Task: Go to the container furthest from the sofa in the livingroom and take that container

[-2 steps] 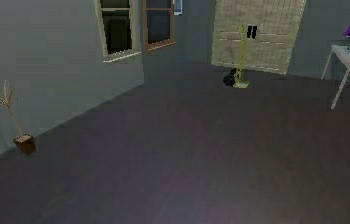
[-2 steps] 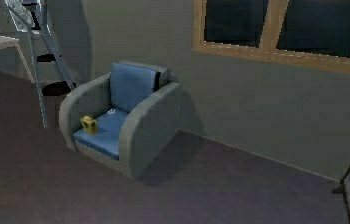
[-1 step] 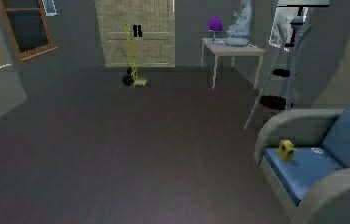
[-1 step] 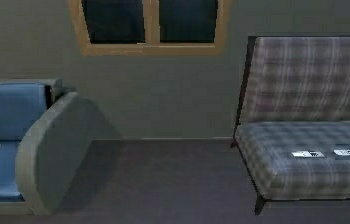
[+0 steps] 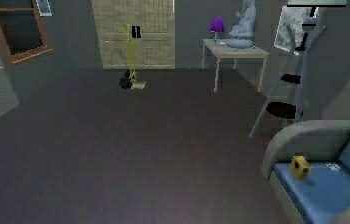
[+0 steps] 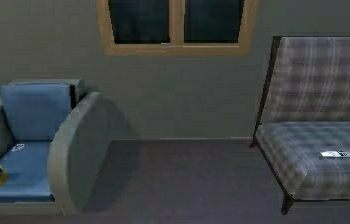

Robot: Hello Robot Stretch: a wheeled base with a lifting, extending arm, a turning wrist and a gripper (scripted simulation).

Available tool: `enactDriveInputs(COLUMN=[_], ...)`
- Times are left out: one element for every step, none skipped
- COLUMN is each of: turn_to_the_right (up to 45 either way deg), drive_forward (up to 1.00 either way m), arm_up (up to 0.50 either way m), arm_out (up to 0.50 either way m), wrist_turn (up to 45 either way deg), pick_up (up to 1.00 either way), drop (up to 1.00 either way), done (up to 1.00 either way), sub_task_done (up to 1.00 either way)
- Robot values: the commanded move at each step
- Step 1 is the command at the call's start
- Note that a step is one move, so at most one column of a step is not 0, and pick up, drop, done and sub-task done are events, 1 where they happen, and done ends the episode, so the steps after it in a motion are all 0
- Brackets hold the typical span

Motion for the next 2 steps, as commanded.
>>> enactDriveInputs(turn_to_the_right=[0.0,3.0], drive_forward=[1.00,0.00], arm_up=[0.00,0.00], arm_out=[0.00,0.00], wrist_turn=[0.0,0.0], pick_up=[0.00,0.00], drop=[0.00,0.00], done=[0.00,0.00], sub_task_done=[0.00,0.00])
